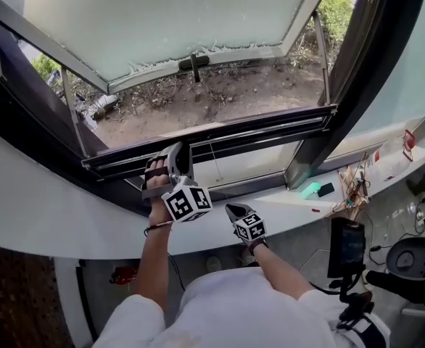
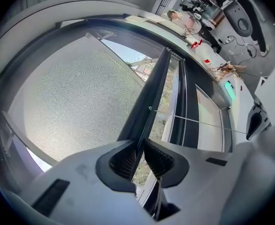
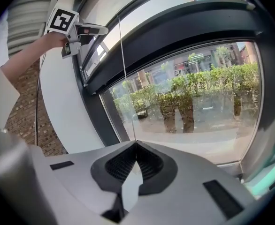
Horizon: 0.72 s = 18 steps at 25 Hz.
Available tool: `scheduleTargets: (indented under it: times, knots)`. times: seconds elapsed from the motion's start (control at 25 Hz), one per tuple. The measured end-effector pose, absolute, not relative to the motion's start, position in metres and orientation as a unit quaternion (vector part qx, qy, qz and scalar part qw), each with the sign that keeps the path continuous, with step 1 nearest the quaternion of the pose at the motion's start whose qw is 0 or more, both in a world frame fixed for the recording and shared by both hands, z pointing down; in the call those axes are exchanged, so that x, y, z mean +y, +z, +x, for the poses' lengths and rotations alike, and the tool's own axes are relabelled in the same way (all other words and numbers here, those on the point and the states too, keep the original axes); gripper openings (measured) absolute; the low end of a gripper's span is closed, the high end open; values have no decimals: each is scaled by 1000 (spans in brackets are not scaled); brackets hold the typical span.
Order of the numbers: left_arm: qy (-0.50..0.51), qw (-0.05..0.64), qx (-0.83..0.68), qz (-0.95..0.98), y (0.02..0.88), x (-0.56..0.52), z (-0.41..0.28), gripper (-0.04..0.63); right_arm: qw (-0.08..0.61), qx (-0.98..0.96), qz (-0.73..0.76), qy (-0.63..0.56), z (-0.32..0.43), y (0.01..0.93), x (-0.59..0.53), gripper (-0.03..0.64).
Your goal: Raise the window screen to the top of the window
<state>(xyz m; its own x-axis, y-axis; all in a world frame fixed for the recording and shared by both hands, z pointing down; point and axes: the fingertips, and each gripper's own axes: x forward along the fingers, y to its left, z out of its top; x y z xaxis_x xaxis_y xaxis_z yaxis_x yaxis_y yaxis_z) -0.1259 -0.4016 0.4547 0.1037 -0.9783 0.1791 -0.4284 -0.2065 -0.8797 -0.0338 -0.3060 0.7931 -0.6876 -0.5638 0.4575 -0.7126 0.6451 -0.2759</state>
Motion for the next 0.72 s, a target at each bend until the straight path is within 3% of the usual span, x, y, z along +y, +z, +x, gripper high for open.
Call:
scheduleTargets:
  times: [0.72]
  knots:
    - [-377, 367, 559, -640, 403, -400, -126, 52, 148, -908, 353, 170, -47, 746, -320, 2]
